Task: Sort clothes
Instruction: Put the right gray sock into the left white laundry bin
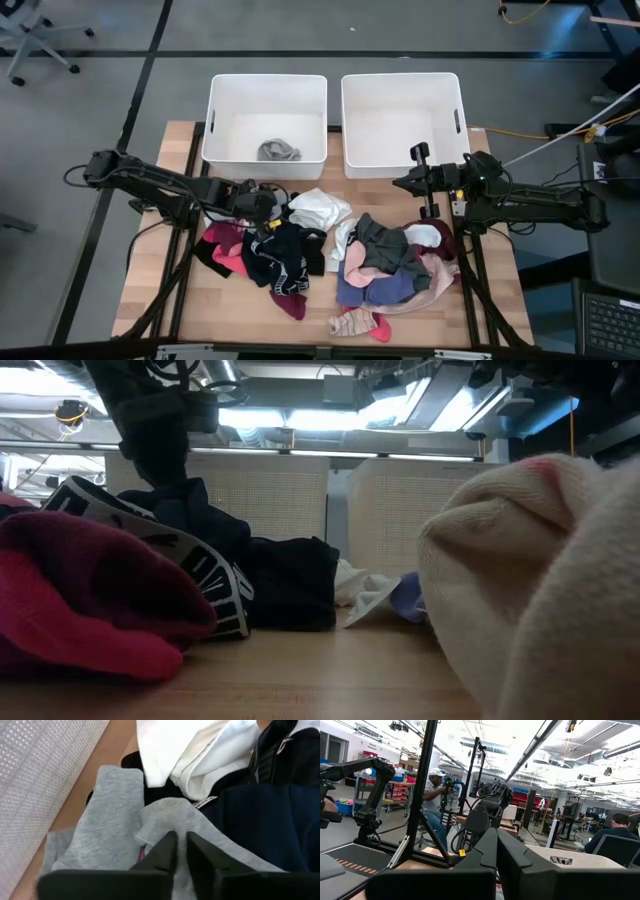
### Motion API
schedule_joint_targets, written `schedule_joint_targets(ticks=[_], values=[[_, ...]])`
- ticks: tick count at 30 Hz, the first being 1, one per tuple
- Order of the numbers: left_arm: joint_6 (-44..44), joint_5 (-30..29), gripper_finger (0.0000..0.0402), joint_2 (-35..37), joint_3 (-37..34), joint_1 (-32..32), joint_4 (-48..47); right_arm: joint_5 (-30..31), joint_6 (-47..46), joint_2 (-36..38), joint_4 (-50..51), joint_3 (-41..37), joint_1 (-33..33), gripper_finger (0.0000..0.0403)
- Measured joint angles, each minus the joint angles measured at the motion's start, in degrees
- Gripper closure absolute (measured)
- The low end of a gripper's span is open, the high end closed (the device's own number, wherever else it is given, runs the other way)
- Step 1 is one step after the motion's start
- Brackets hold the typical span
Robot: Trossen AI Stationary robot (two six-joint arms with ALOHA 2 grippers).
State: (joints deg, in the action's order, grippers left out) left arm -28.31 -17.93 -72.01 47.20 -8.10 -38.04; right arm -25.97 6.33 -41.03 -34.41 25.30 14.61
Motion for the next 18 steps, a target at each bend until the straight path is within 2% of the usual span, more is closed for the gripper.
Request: schedule_joint_targets(ticks=[2, 10, 18], values=[[0.33, -0.02, 0.0395, 0.00, 0.00, 0.01, 0.00, 0.01, 0.00, -0.01, 0.00, 0.00, 0.02, 0.0397], [0.55, -0.55, 0.0398, 0.11, 0.12, 0.01, -0.18, 4.62, 0.00, 0.01, 0.70, 0.00, 0.04, 0.0397], [4.30, -1.58, 0.0398, 0.14, 5.46, -0.12, 0.14, 4.80, 0.00, 0.00, 0.79, 0.00, 0.02, 0.0397]])
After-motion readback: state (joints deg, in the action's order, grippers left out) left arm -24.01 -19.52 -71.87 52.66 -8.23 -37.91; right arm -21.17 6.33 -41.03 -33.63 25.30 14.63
